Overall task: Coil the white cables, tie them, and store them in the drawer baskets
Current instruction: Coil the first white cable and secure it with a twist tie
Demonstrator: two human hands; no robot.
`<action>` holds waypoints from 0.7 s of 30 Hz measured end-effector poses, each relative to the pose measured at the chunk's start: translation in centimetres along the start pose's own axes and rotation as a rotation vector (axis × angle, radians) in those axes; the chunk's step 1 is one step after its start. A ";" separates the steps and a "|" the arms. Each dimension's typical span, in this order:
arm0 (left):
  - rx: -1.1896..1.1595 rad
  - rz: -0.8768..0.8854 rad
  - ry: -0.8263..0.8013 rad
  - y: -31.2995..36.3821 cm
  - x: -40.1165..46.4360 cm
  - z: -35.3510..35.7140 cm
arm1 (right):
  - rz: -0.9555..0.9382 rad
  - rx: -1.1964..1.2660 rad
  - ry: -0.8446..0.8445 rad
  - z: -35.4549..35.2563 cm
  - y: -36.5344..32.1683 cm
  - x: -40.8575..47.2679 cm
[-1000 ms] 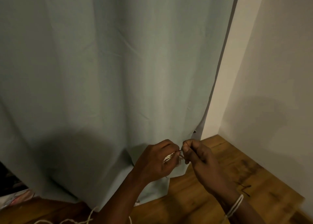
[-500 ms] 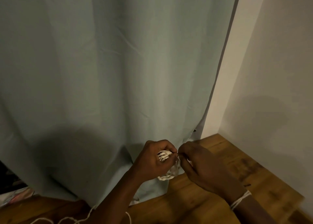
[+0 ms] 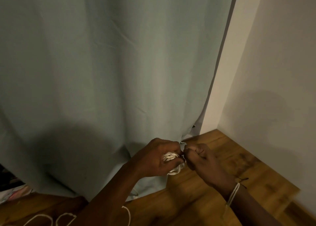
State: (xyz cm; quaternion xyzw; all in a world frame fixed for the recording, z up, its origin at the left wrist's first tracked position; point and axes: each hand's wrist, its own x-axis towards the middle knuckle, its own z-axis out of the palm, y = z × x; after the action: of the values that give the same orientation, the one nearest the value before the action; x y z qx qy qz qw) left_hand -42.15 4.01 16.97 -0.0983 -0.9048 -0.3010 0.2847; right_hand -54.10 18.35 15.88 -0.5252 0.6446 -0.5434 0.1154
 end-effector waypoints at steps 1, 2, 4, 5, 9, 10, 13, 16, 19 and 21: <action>0.025 0.016 -0.003 0.0 0.2 0.0 | 0.006 0.025 0.027 0.1 0.0 -0.1; 0.050 0.027 -0.007 -0.3 0.3 -0.1 | 0.009 0.048 0.053 0.1 -0.1 -0.3; 0.123 0.025 -0.036 -1.2 0.2 -0.2 | -0.005 0.107 0.117 -0.3 -0.6 -0.5; 0.160 0.012 -0.045 -1.8 -0.1 -0.3 | -0.019 0.125 0.156 -0.8 -1.1 -0.5; 0.040 -0.135 0.079 -2.8 -1.2 -0.1 | -0.092 -0.036 0.264 -3.2 -2.6 -0.3; 0.040 -0.148 0.111 -2.7 -1.1 0.0 | -0.099 -0.085 0.237 -3.3 -2.4 -0.2; 0.012 -0.155 0.115 -2.6 -0.2 0.1 | -0.075 -0.225 0.123 -2.4 -1.3 -0.1; 0.002 -0.178 0.075 -2.8 0.1 0.6 | -0.063 -0.296 0.034 -1.3 -0.8 0.0; -0.004 -0.172 0.090 -3.1 0.3 0.9 | -0.168 -0.431 0.033 -1.1 0.0 0.6; 0.014 -0.162 0.111 -3.1 0.6 1.0 | -0.211 -0.510 0.044 -1.2 0.4 1.2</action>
State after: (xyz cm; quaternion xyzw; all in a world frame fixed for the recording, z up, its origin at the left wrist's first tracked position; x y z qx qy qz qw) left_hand -44.14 2.11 15.17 -0.0063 -0.8947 -0.3218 0.3097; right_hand -55.68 18.01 16.53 -0.5896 0.7047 -0.3838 -0.0920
